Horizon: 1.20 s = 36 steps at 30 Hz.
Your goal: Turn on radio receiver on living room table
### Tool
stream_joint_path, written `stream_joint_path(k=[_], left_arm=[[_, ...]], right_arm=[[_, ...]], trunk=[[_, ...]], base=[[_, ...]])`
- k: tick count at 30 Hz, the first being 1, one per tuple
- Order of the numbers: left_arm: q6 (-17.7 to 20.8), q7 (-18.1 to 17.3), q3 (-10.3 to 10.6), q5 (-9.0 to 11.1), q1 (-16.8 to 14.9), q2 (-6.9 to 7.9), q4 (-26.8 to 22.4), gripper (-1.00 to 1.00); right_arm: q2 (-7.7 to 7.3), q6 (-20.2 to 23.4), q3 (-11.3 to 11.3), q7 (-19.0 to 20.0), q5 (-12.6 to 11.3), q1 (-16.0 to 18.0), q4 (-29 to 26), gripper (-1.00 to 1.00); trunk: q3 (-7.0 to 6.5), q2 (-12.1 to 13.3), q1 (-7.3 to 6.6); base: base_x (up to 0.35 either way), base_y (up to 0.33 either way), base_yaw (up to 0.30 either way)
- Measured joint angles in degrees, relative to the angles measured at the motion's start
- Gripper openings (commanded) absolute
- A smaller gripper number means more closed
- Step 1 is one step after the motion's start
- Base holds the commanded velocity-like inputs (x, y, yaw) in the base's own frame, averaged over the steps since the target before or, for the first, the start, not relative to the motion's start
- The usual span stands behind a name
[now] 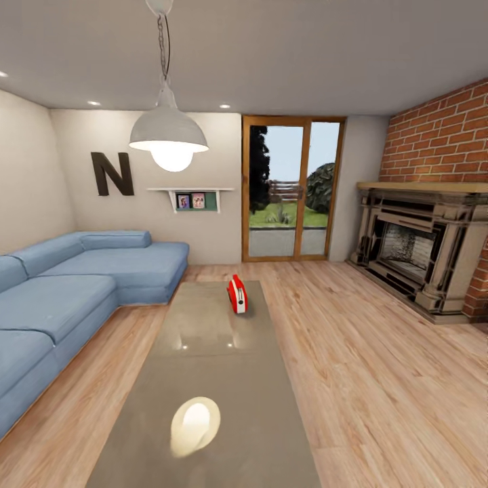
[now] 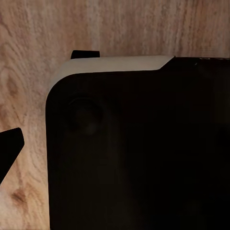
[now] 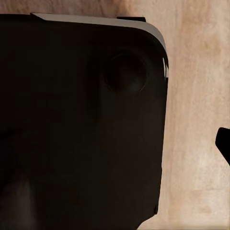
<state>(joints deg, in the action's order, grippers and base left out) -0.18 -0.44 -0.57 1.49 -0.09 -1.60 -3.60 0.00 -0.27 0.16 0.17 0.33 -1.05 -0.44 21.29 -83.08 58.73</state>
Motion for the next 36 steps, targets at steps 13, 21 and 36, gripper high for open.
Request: stream_joint_path(k=[13, 21, 36], left_arm=[[0.0, 0.0, 0.0, 0.0, 0.0, 0.02, 0.0, 1.0], [0.0, 0.0, 0.0, 0.0, 0.0, 0.02, 0.0, 1.0], [0.0, 0.0, 0.1, 0.0, 0.0, 0.02, 0.0, 1.0]], right_arm=[[0.01, 0.0, 0.0, -0.3, 0.0, 0.0, 0.0, 1.0], [0.02, 0.0, 0.1, -0.3, 0.0, 0.0, 0.0, 1.0], [0.0, 0.0, 0.1, -0.3, 0.0, 0.0, 0.0, 1.0]], trunk=[[0.0, 0.0, 0.0], [0.0, 0.0, 0.0], [0.0, 0.0, 0.0]], base=[[0.0, 0.0, -0.111], [0.0, 0.0, -0.28], [0.0, 0.0, -0.287]])
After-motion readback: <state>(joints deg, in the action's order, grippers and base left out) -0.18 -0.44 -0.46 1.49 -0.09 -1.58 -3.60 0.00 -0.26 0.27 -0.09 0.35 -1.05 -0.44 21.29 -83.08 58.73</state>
